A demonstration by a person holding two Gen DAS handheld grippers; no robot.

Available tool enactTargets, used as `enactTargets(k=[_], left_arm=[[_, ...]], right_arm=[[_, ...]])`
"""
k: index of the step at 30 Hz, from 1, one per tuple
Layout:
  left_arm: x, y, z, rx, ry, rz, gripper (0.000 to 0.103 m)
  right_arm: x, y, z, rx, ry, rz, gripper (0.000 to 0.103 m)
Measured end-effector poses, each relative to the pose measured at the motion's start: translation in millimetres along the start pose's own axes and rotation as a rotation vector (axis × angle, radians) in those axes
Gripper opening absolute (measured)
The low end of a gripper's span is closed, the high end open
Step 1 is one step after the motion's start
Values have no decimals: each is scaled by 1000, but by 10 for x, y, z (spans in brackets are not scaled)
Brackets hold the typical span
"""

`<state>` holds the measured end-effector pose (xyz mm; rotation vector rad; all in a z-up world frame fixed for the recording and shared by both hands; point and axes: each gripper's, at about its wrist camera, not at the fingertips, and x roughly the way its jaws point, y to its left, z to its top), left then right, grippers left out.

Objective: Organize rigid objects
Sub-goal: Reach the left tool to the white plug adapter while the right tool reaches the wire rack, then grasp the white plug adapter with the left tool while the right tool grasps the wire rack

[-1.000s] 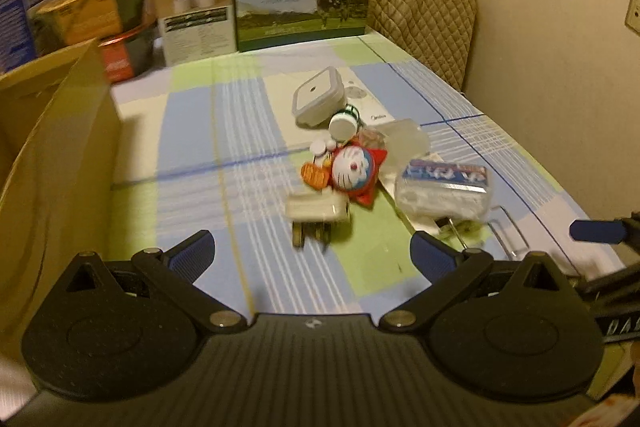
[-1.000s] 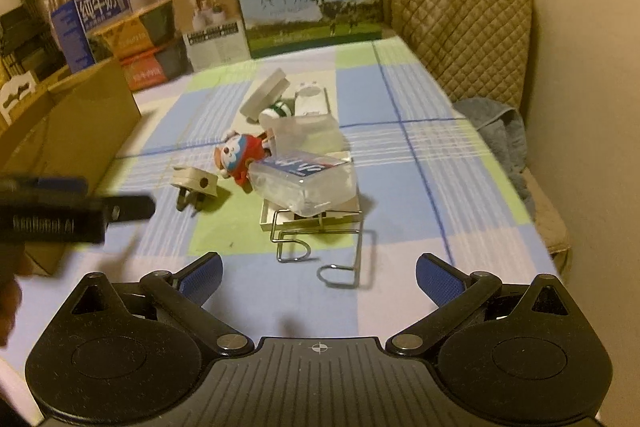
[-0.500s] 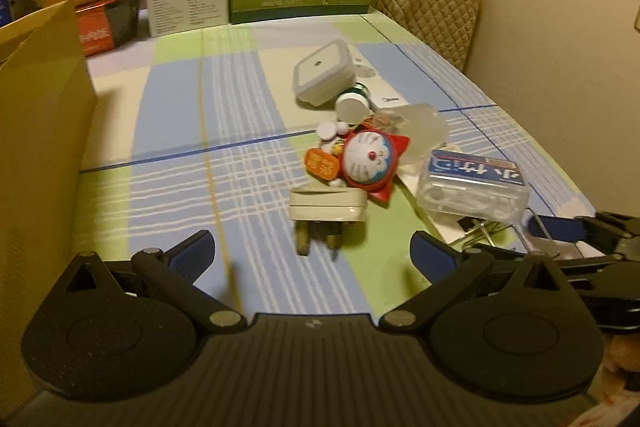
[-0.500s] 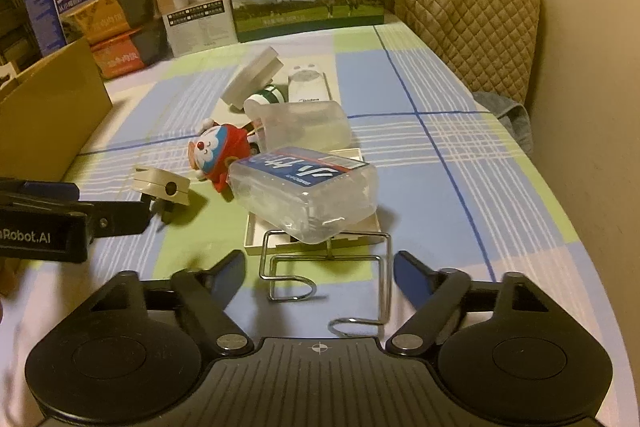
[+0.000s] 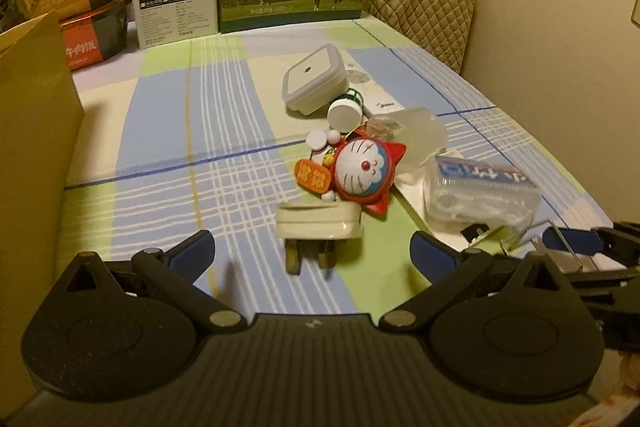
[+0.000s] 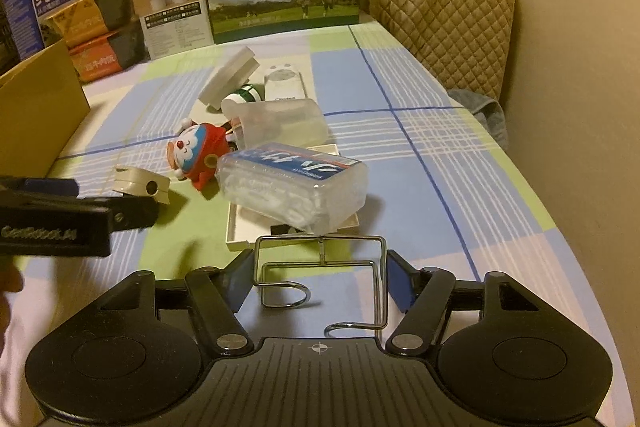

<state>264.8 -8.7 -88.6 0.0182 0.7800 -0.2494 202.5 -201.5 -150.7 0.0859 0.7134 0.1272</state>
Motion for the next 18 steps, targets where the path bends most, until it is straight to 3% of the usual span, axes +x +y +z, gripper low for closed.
enactTargets(k=[2,4,11,14,16,18], left_arm=[[26,-15,14,1,-10,-5,101],[54,-33,24,7,-17,-6,91],[157,-20,50,4,-19,2,77],[200,6,57,-6,-9,-4,66],[216,22,61,-12,-2,-7,50],[215,33,61,-18,2,-10,46]], right_arm=[[-24,-13,-6,10,-3,2,65],[-48,-21,-1,15,-8,1,65],[-74,-11,16,27,-11,16,65],[-78,-7,22,31,-10,20,65],[-85,-1,32,33,-13,23,65],[-95,6,36,34,-17,21,65]])
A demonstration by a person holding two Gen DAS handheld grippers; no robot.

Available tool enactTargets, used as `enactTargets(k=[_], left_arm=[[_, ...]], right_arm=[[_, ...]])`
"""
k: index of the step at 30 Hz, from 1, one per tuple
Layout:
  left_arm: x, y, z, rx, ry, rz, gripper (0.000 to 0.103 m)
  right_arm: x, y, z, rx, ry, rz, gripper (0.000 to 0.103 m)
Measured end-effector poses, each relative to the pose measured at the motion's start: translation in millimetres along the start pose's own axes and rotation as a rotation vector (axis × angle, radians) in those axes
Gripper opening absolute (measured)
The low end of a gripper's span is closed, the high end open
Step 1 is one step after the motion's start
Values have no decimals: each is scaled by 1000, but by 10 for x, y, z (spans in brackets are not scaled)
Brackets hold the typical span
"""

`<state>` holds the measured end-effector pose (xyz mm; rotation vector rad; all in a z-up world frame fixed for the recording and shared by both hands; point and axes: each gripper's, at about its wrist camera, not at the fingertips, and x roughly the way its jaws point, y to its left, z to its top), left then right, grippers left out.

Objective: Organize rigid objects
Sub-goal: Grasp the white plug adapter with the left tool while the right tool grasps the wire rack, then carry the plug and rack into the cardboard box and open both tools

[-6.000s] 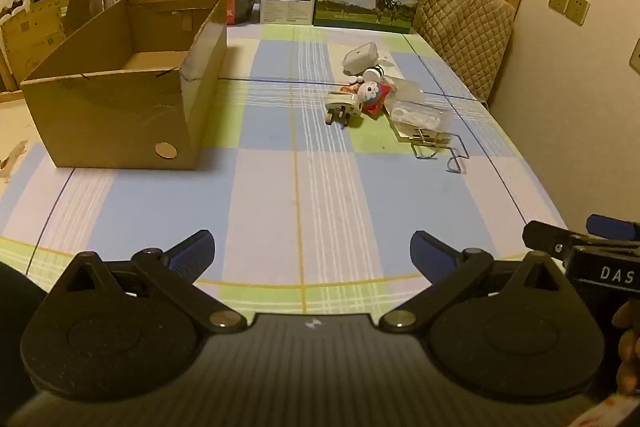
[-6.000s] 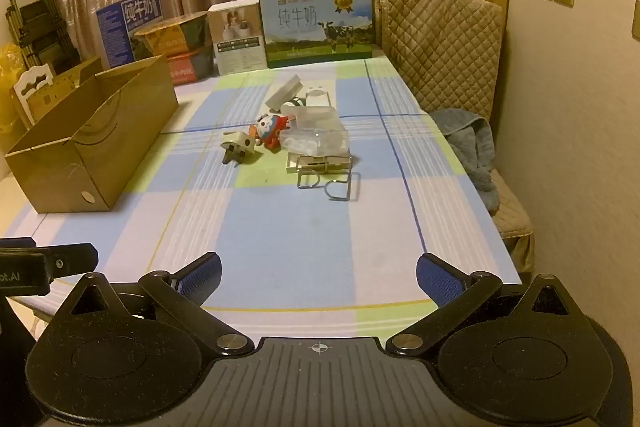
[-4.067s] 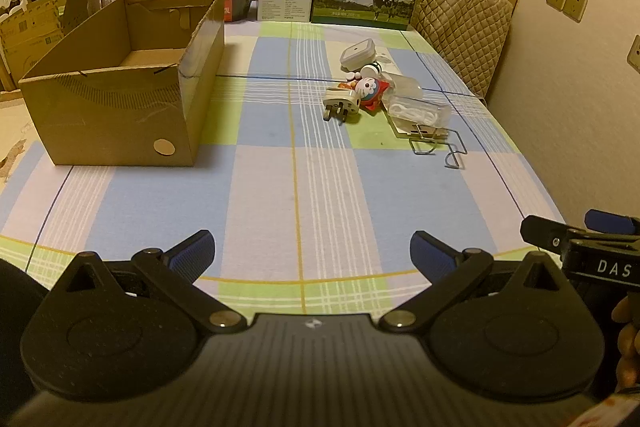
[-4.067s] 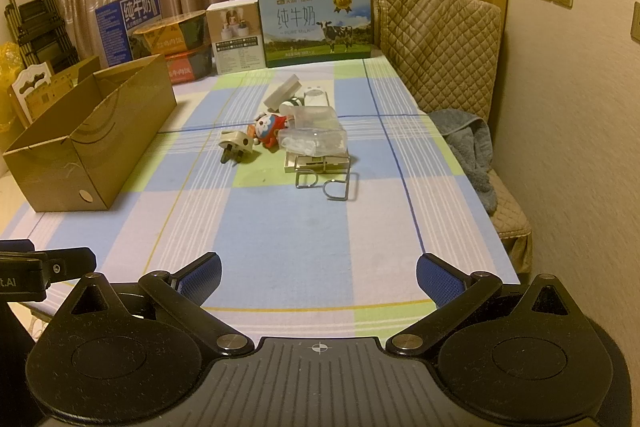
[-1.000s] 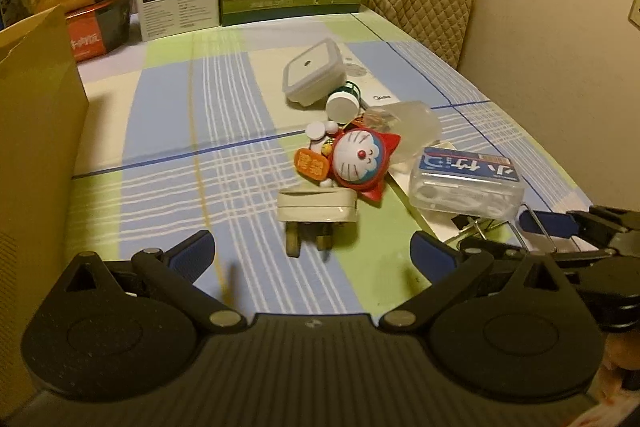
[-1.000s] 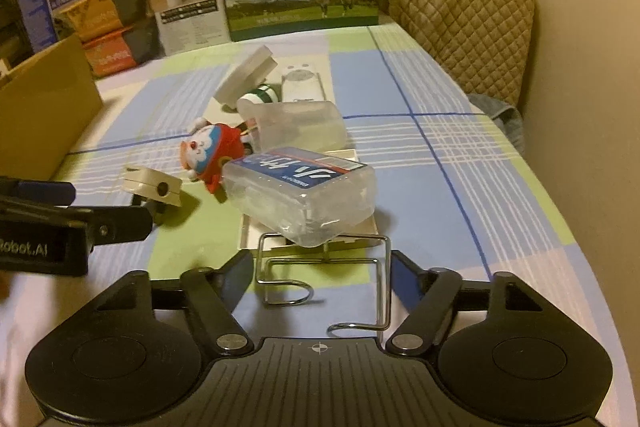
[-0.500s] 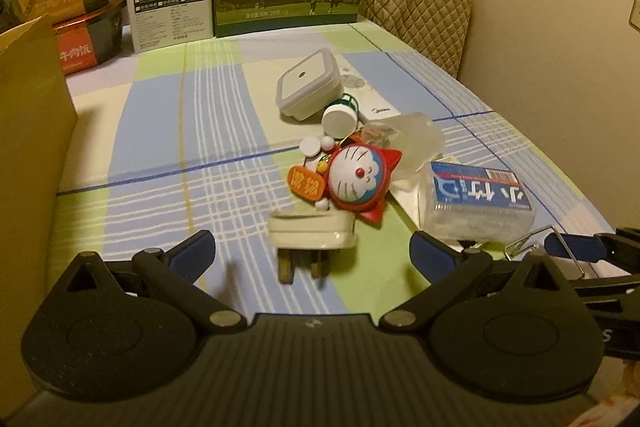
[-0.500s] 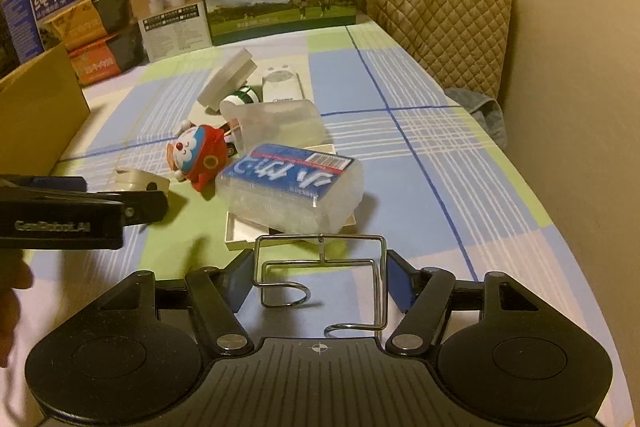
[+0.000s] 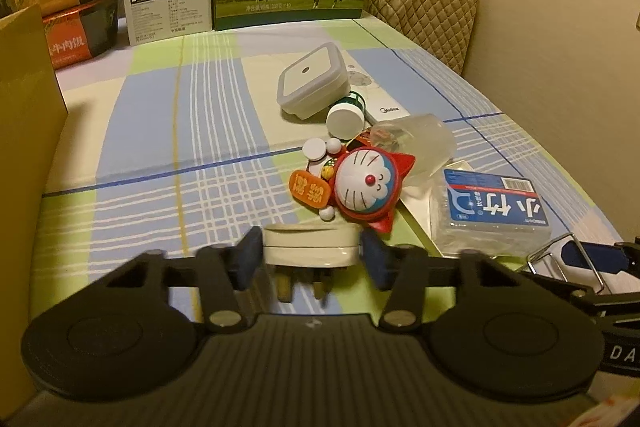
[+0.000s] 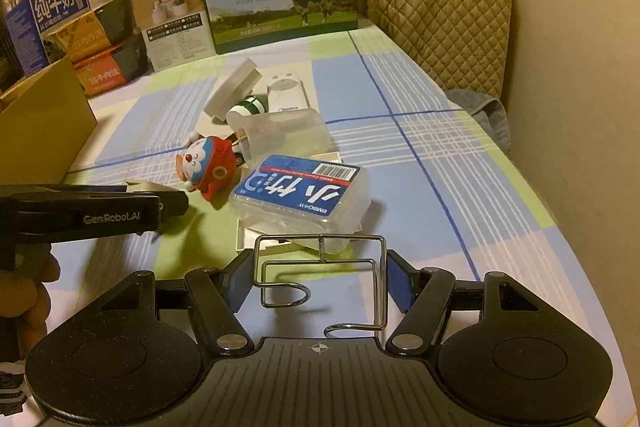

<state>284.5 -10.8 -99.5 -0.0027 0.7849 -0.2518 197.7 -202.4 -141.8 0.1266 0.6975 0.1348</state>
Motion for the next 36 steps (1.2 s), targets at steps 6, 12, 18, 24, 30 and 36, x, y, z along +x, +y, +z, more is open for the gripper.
enactTargets(k=[6,12,18,24,30,36], left_arm=[[-110,-7,8,-8,9,14,46],[-480,-58,77,-7,-35,37,46],[-1135,24,330,-4,-111,78,46],[-1939,571,545,-14,-166,143,46],[-2405,1502,443,-22,-122,312,46],[-2388,2119,150,-45,-51,370,46]], right_arm=[[-72,75,55,-12,-28,11,64],[-245,231,141,-46,-94,37,64],[-548,423,289,-79,-145,88,64],[-894,904,576,-159,-182,252,64],[-1007,1741,873,-279,-182,447,64],[-721,2546,943,-358,-123,528,64]])
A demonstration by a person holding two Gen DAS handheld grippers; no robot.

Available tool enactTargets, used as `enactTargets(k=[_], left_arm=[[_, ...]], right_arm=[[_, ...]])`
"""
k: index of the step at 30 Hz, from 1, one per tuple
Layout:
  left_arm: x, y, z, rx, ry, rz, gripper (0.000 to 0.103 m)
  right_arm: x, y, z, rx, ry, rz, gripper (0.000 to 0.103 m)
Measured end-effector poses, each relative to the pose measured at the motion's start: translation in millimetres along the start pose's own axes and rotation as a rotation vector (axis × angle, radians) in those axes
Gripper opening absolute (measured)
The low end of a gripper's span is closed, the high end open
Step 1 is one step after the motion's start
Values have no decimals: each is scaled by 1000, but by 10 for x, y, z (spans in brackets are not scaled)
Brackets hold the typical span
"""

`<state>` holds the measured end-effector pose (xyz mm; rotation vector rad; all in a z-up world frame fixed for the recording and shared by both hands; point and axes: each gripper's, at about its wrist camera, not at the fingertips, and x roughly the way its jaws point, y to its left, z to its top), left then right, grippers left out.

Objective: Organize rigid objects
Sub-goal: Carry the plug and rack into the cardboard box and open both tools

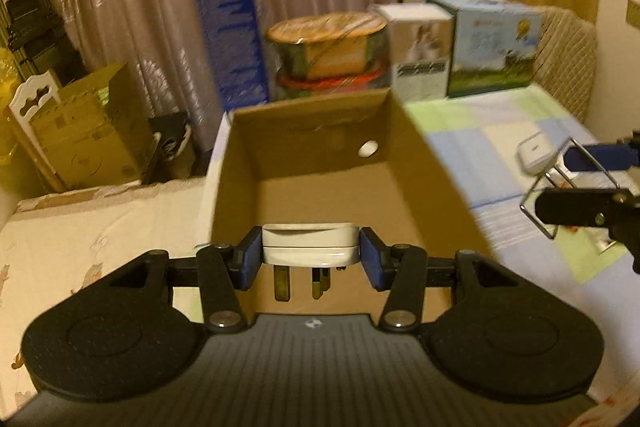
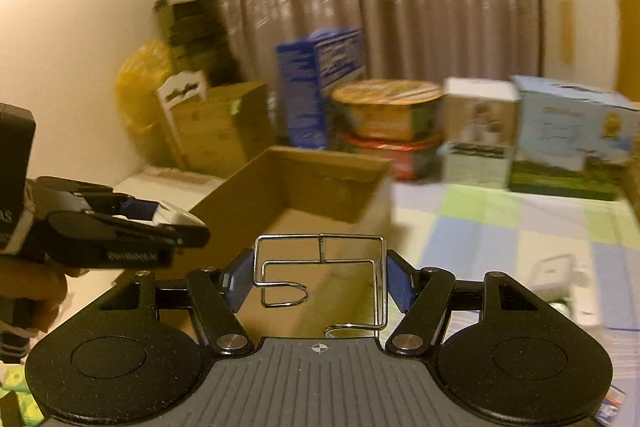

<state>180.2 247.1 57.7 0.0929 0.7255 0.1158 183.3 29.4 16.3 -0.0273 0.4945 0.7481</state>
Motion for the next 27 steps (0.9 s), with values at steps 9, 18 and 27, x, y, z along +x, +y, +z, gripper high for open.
enactTargets(k=[9,18,27], left_arm=[[299,145,-203,9,17,-60,46],[252,295,-156,-5,-52,-37,56],[25,508,-193,-62,-88,-11,60]], right_arm=[[546,184,-101,-18,70,4,64],[691,186,-136,-18,84,-6,64],[798,297,-141,-37,93,8,65]])
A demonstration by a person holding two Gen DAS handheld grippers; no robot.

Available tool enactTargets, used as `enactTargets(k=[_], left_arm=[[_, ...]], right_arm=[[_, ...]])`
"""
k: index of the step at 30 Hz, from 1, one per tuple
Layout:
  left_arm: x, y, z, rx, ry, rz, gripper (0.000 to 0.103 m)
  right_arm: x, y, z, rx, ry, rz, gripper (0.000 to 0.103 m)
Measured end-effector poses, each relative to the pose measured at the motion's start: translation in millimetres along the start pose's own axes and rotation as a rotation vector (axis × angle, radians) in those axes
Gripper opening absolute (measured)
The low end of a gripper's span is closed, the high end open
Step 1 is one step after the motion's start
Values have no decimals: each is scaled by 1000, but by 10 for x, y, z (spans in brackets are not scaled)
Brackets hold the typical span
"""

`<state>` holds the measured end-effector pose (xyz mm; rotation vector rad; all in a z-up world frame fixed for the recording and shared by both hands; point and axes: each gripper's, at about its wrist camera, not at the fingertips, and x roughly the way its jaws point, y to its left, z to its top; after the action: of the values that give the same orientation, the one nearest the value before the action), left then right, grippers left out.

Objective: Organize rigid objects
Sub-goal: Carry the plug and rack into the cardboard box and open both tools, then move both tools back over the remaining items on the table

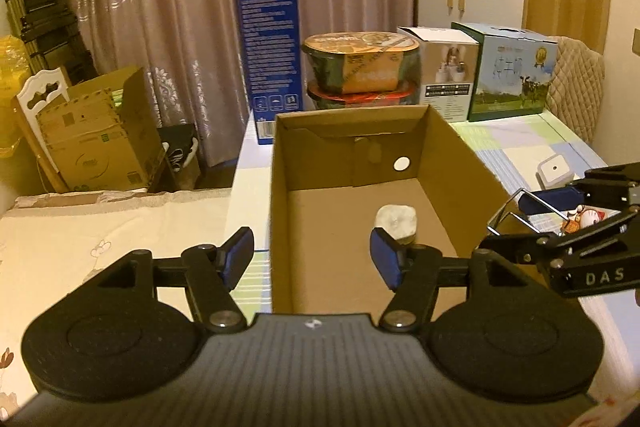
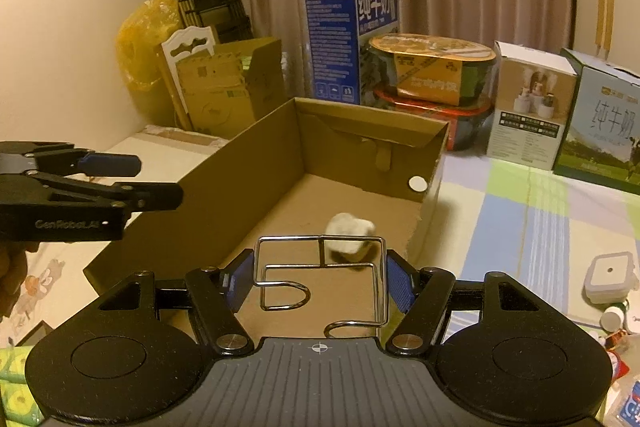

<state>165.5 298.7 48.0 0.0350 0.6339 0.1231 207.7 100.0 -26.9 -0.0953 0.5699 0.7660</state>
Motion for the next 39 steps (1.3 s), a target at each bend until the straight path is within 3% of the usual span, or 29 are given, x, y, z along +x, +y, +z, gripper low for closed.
enactTargets(k=[5,8,17,30,39], left_arm=[[-69,57,-72,-18,3,9,60],[-121,50,-98,-20,2,18,62],[-444,-198,-43,-49,-29,3,68],[-929,-1216,150,-35,-77,-110,82],[-876,-2108,182,1,-80,-233,96]], right_arm=[[90,25,53,3,0,34,67],[12,0,88,28,-43,36,79],[-659,-207,28,44,-112,-49,80],[-1909,-826,-836,152,-127,-264,83],[-2414,-1363,-1450,261,-108,-390,86]])
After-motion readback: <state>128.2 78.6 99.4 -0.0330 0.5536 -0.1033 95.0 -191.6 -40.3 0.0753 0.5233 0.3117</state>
